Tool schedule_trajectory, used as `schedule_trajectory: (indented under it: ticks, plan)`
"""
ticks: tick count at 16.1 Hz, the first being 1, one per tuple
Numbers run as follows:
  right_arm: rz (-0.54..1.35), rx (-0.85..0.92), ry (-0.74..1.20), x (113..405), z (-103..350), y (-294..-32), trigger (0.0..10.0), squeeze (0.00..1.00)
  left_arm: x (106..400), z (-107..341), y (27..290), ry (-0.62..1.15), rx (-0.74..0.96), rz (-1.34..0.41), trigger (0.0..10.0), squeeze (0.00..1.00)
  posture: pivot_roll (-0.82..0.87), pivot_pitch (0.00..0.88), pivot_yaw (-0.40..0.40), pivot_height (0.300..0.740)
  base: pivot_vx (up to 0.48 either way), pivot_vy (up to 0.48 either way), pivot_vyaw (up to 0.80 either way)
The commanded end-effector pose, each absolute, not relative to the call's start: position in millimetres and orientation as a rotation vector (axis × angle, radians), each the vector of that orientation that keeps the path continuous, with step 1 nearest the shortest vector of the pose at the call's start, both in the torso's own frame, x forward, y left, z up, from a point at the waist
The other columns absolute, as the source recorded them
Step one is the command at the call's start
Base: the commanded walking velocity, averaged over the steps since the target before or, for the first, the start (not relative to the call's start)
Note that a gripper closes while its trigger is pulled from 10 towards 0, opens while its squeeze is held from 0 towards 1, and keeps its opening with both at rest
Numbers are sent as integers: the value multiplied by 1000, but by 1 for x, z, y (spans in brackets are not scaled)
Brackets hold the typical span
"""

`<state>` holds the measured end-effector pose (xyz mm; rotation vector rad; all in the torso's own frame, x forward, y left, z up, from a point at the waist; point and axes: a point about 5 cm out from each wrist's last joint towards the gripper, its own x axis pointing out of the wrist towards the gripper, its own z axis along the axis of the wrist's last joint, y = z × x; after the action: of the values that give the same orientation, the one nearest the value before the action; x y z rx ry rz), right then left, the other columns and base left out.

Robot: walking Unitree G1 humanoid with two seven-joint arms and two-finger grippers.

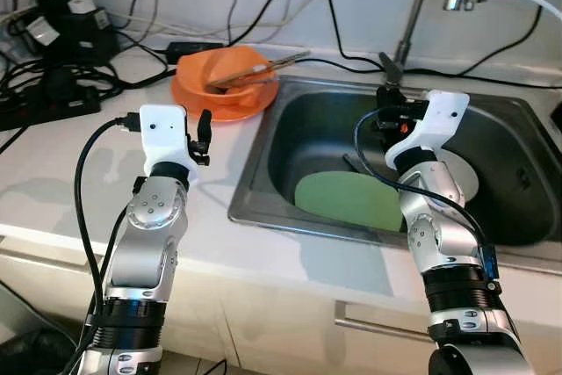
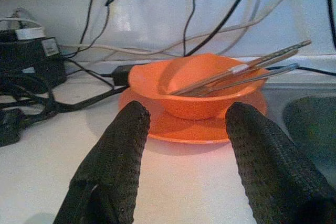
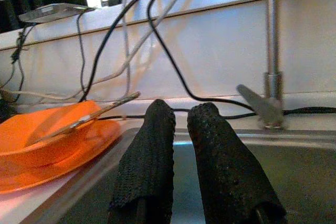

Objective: Kitchen organization

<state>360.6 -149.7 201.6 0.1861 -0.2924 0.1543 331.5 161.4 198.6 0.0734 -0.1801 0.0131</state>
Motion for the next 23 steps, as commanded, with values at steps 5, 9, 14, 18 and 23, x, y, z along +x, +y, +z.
schedule_trajectory:
  ticks: [5,9,14,18,23]
  plan:
    - [163,187,-292,361,204,-148,10000,0,332,205,161,-202,74,15,10000,0,93,32,7,740,413,0,0]
    - [164,186,-293,361,204,-148,10000,0,333,205,160,-202,74,11,10000,0,92,32,6,740,404,0,0]
    - [166,185,-291,361,204,-147,10000,0,332,205,156,-208,73,-14,10000,0,94,31,6,740,140,0,0]
    - [169,187,-290,361,203,-147,10000,0,331,204,155,-201,72,-21,10000,0,94,25,7,740,0,0,0]
    - [177,188,-288,361,202,-144,10000,0,337,194,159,-110,93,-59,10000,0,95,13,11,740,0,0,0]
